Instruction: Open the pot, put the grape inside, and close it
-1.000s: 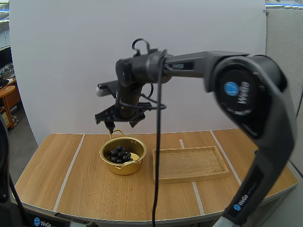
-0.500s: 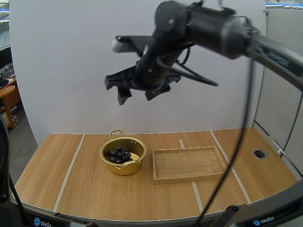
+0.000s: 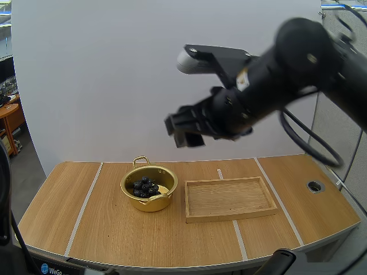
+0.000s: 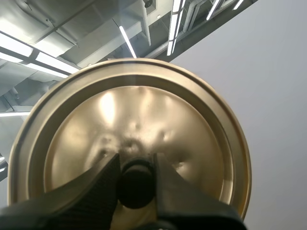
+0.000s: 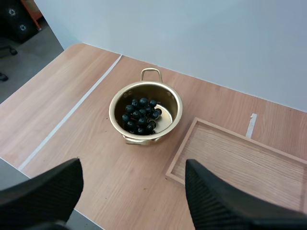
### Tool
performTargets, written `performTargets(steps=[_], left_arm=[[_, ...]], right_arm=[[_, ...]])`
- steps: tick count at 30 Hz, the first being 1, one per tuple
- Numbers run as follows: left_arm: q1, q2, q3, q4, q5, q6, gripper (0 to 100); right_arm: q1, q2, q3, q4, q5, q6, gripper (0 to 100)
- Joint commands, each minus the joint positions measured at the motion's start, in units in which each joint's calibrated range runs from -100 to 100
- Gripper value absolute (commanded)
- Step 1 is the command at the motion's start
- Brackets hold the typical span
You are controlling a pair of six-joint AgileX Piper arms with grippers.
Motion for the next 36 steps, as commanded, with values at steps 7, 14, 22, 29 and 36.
performTargets(steps=[7, 14, 22, 29, 36], left_arm=[[-0.24, -0.30, -0.25, 0.52, -1.96, -0.67, 0], [-0.24, -0.30, -0.25, 0.52, -1.96, -0.67, 0], [-0.24, -0.30, -0.25, 0.52, -1.96, -0.67, 0], [-0.24, -0.30, -0.25, 0.52, -1.96, -0.67, 0], [-0.24, -0.30, -0.25, 0.52, -1.96, -0.67, 0]], right_arm=[[0.05, -15.96, 13.05, -2.28, -0.36, -0.26, 100], [0.05, -16.58, 14.17, -2.45, -0.36, -0.26, 72], [0.05, -16.58, 14.17, -2.71, -0.36, -0.06, 0], [0.05, -16.58, 14.17, -2.71, -0.36, -0.06, 0], [0.05, -16.58, 14.17, -2.71, -0.36, -0.06, 0]])
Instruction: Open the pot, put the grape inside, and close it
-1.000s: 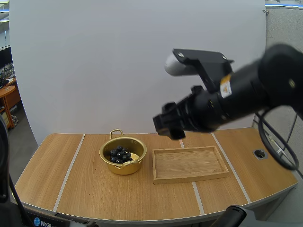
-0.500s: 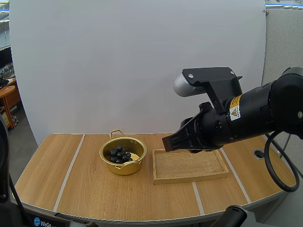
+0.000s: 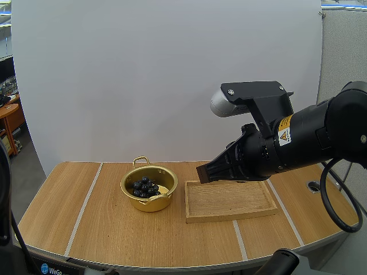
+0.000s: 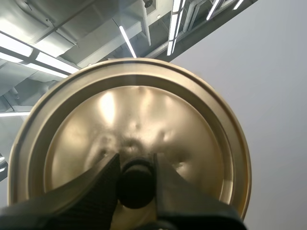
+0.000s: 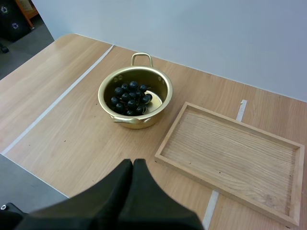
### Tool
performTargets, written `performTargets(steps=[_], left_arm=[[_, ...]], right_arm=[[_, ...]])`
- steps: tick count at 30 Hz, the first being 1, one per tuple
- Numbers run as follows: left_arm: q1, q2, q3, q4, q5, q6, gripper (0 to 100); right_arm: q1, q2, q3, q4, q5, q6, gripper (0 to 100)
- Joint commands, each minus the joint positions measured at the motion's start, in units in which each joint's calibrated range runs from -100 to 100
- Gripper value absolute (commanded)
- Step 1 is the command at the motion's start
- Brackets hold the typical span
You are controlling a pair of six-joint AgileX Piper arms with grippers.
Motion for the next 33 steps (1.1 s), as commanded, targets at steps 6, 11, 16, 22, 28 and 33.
performTargets(steps=[6, 11, 16, 22, 28, 33], left_arm=[[-0.24, -0.30, -0.25, 0.52, -1.96, -0.67, 0], [-0.24, -0.27, -0.25, 0.52, -0.01, -0.95, 0], [-0.24, -0.27, -0.25, 0.52, 11.23, -1.31, 0], [-0.24, 0.41, 0.42, 0.64, 11.23, -1.86, 0], [-0.24, 0.41, 0.92, 0.64, 11.23, -4.28, 0], [-0.24, 0.10, 3.14, 0.64, 11.23, -4.72, 0]], right_arm=[[0.05, -0.71, 0.14, -0.52, -0.52, -0.06, 0], [0.05, -0.71, 0.14, -0.52, -0.52, -0.06, 0], [0.05, -0.71, 0.14, -0.52, -0.52, -0.06, 0], [0.05, -0.71, 0.14, -0.52, -0.52, -0.06, 0], [0.05, -0.71, 0.14, -0.52, -0.52, -0.06, 0], [0.05, -0.71, 0.14, -0.52, -0.52, -0.06, 0]])
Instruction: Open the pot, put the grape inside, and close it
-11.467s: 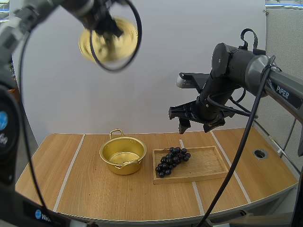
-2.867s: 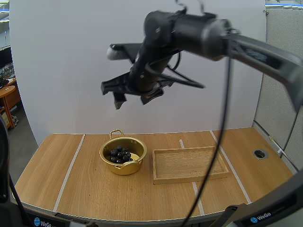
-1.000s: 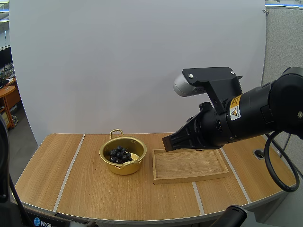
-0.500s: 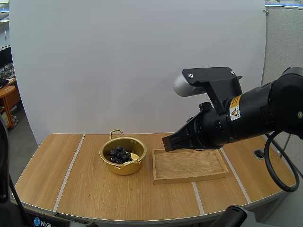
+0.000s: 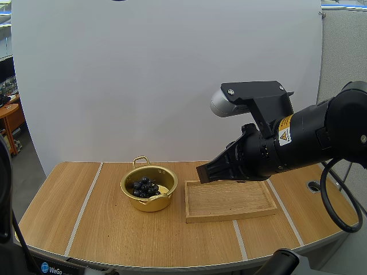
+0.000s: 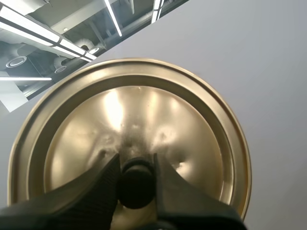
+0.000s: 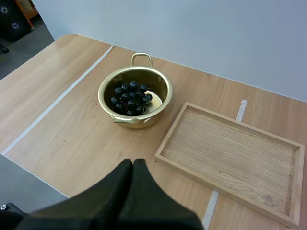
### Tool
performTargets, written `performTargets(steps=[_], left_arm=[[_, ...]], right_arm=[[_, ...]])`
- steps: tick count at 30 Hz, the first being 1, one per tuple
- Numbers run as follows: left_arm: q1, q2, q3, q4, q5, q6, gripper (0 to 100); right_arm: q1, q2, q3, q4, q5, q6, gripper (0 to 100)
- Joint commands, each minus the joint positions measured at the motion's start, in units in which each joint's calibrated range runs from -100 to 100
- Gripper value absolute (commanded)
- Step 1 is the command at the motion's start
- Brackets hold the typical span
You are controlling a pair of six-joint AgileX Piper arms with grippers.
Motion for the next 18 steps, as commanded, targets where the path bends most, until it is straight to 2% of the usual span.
performTargets(steps=[1, 12, 18], left_arm=[[-0.24, -0.47, 3.90, 0.64, 0.00, -1.81, 0], [-0.24, -3.64, 29.71, 0.54, 0.00, -0.56, 0], [-0.24, -3.63, 43.80, -5.19, 0.00, 2.78, 0]], right_arm=[[0.05, -0.71, 0.14, -0.52, -0.52, -0.06, 0], [0.05, -0.71, 0.14, -0.52, -0.52, -0.06, 0], [0.05, -0.71, 0.14, -0.52, 0.19, -0.06, 0]])
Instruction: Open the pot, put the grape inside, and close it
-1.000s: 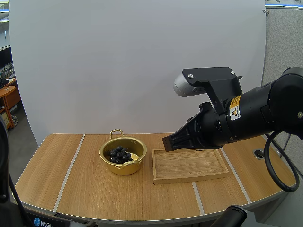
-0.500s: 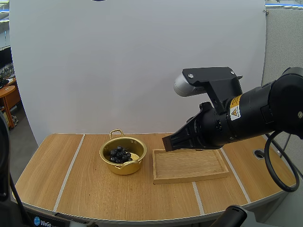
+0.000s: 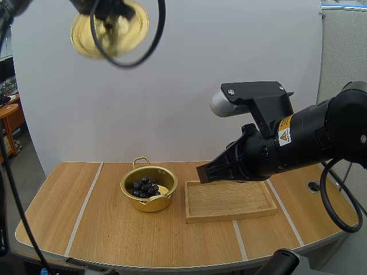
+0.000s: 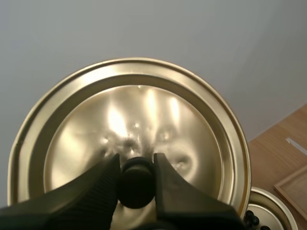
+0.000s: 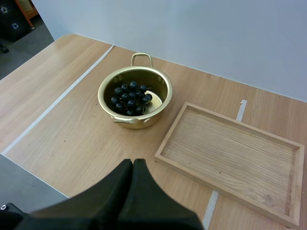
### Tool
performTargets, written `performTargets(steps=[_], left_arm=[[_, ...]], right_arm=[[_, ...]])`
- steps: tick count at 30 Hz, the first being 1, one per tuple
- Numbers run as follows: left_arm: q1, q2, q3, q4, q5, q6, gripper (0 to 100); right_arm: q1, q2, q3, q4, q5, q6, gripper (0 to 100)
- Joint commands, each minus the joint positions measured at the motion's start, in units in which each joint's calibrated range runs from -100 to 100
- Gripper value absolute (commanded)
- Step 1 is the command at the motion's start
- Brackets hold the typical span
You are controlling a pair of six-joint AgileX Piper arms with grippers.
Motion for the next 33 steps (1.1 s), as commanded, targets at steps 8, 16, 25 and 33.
performTargets(steps=[8, 16, 25, 33], left_arm=[[-0.24, -0.45, 35.13, -13.68, 0.00, 8.16, 0], [-0.24, 1.49, 50.21, -14.28, -13.61, 12.68, 0], [-0.24, 13.83, 51.04, -14.28, -17.45, 12.67, 0], [-0.24, 24.17, 51.04, -14.50, -20.98, 13.39, 0]], right_arm=[[0.05, -0.71, 0.14, -0.52, 0.80, -0.06, 0], [0.05, -0.71, 0.14, -0.52, 0.80, -0.06, 0], [-0.12, -0.71, 0.14, -0.52, 1.16, -0.06, 0], [-0.38, -0.71, 0.14, -0.52, 1.48, -0.06, 0]])
